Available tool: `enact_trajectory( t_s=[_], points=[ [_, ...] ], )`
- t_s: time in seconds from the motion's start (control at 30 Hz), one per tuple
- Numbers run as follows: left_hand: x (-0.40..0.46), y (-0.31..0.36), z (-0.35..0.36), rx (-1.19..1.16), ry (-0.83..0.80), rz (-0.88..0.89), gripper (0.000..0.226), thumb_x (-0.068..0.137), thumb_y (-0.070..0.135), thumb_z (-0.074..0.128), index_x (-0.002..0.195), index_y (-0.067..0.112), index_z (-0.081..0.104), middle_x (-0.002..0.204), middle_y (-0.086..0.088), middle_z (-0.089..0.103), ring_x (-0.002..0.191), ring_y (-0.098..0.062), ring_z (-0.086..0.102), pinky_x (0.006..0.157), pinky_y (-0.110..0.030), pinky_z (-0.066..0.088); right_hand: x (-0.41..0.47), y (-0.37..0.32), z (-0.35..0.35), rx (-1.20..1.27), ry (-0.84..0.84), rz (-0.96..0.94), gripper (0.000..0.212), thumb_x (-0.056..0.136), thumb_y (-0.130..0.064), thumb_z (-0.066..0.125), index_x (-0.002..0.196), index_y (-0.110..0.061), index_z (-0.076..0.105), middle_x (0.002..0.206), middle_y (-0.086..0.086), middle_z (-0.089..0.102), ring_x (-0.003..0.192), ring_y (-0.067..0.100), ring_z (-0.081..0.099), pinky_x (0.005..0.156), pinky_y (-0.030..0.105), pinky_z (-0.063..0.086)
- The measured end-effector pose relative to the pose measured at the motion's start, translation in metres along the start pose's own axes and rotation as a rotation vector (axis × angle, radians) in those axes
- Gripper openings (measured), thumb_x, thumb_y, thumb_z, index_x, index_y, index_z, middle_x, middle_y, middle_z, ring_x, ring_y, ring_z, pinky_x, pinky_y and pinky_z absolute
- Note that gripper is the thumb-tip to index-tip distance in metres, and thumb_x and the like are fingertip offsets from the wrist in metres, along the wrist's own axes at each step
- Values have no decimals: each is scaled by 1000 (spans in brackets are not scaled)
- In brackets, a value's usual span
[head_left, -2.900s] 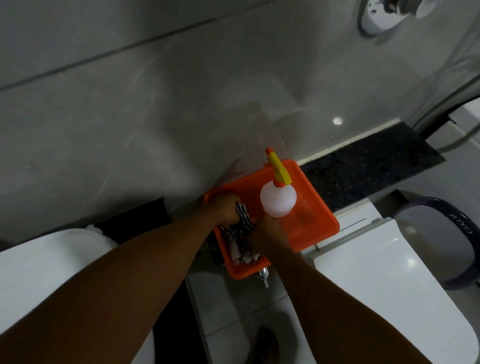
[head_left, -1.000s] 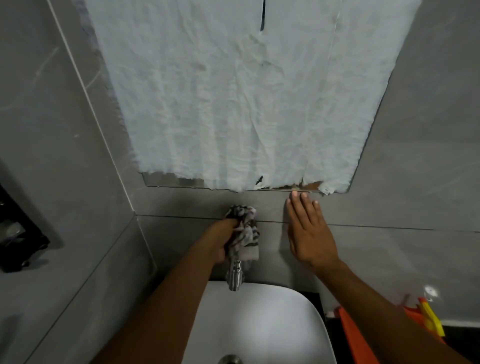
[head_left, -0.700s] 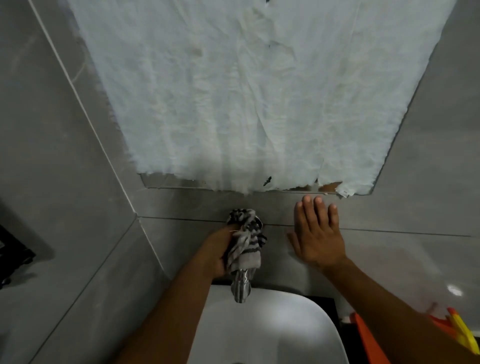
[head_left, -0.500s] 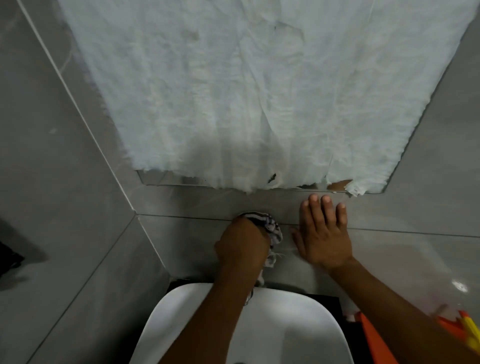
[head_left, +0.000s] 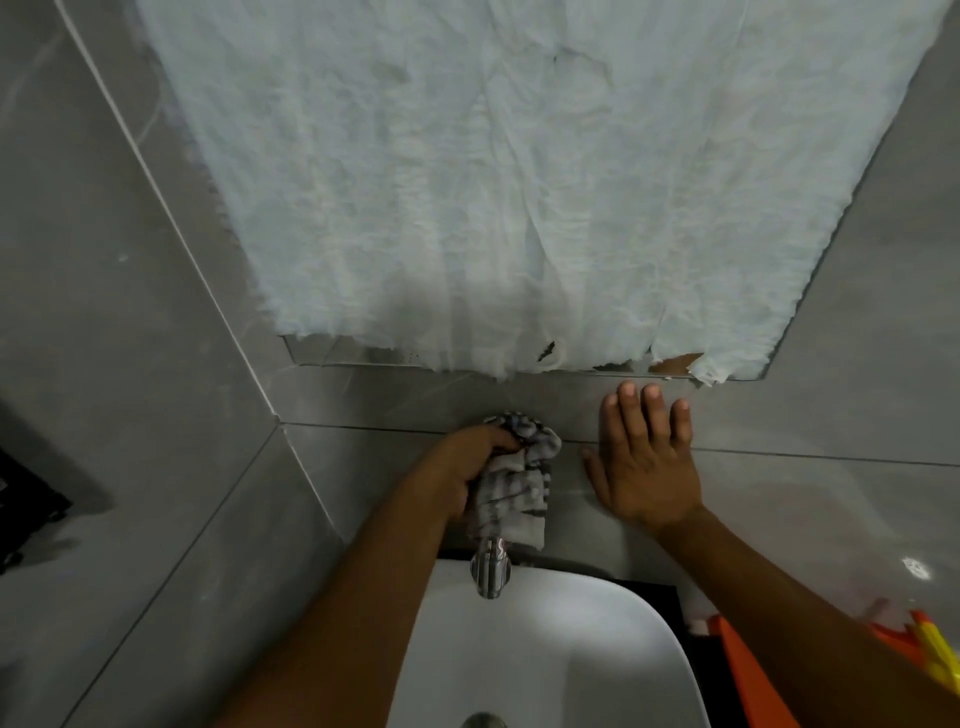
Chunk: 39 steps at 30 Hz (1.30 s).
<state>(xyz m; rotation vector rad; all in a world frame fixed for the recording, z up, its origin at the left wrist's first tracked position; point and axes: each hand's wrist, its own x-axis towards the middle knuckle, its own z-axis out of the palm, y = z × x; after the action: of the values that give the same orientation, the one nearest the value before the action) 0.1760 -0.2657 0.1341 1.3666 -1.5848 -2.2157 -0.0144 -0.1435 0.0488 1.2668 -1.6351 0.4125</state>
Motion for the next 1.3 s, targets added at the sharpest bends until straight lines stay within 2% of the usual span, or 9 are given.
enact_trajectory(
  t_s=[0.13, 0.2, 0.3, 0.4, 0.6, 0.8, 1.03, 1.13, 1.3],
  points=[
    [-10, 6, 44, 1076, 344, 75, 37, 92, 33, 58, 121, 13, 67, 129, -9, 66, 117, -28, 63, 106, -45, 48, 0, -1, 0, -6, -15, 0, 91, 88, -47, 53, 156, -4, 10, 167, 11, -14, 154, 29, -13, 122, 52, -5],
    [-12, -7, 54, 1276, 484, 25, 48, 95, 30, 57, 138, 11, 51, 147, -12, 51, 134, -32, 48, 113, -49, 36, 1, 0, -2, -4, -32, 1, 94, 89, -47, 53, 157, -5, 3, 166, 11, -17, 153, 30, -16, 122, 53, -7],
    [-25, -26, 61, 1340, 678, 213, 47, 97, 17, 52, 137, -6, 41, 138, -24, 54, 122, -39, 55, 103, -51, 40, 1, -3, -8, 9, -82, 7, 96, 90, -46, 53, 157, -5, -3, 165, 11, -23, 152, 30, -21, 121, 54, -6],
    [-43, -56, 57, 1228, 760, 402, 62, 92, 26, 62, 138, -6, 35, 136, -25, 53, 118, -37, 59, 100, -47, 46, 0, -3, -11, 25, -117, 7, 96, 91, -46, 53, 157, -4, -4, 164, 12, -24, 151, 30, -23, 121, 54, -6],
    [-65, -107, 37, 674, 557, 518, 76, 91, 32, 65, 152, 13, 25, 152, -12, 42, 131, -28, 53, 105, -40, 51, -1, -6, -19, 60, -191, 33, 89, 94, -45, 50, 156, -4, 1, 164, 11, -25, 152, 31, -21, 121, 56, -2],
    [-80, -150, -1, 513, 469, 594, 26, 87, 25, 68, 112, 23, 63, 90, 12, 70, 81, 6, 65, 68, -10, 51, 0, -4, -21, 75, -255, 35, 87, 94, -46, 48, 154, -4, 1, 163, 11, -27, 151, 30, -22, 120, 56, 0],
    [-79, -122, -21, 427, 181, 456, 27, 92, 17, 66, 116, 5, 69, 114, -10, 74, 107, -21, 69, 97, -32, 54, 1, -5, -23, 66, -258, 42, 86, 93, -45, 54, 153, -1, 11, 163, 11, -27, 151, 30, -23, 119, 58, 3],
    [-73, -103, -13, 306, 196, 425, 25, 91, 16, 67, 113, 2, 69, 107, -9, 73, 97, -17, 69, 83, -19, 55, 1, -5, -23, 64, -254, 46, 90, 92, -45, 54, 153, -2, 4, 162, 11, -29, 151, 30, -24, 119, 58, 3],
    [-50, -51, 4, 212, 300, 294, 47, 77, 46, 77, 107, 10, 74, 101, -10, 77, 91, -24, 71, 76, -33, 58, 0, -4, -21, 53, -231, 31, 91, 91, -46, 55, 153, -3, 4, 163, 11, -27, 151, 31, -23, 120, 56, 1]
  ],
)
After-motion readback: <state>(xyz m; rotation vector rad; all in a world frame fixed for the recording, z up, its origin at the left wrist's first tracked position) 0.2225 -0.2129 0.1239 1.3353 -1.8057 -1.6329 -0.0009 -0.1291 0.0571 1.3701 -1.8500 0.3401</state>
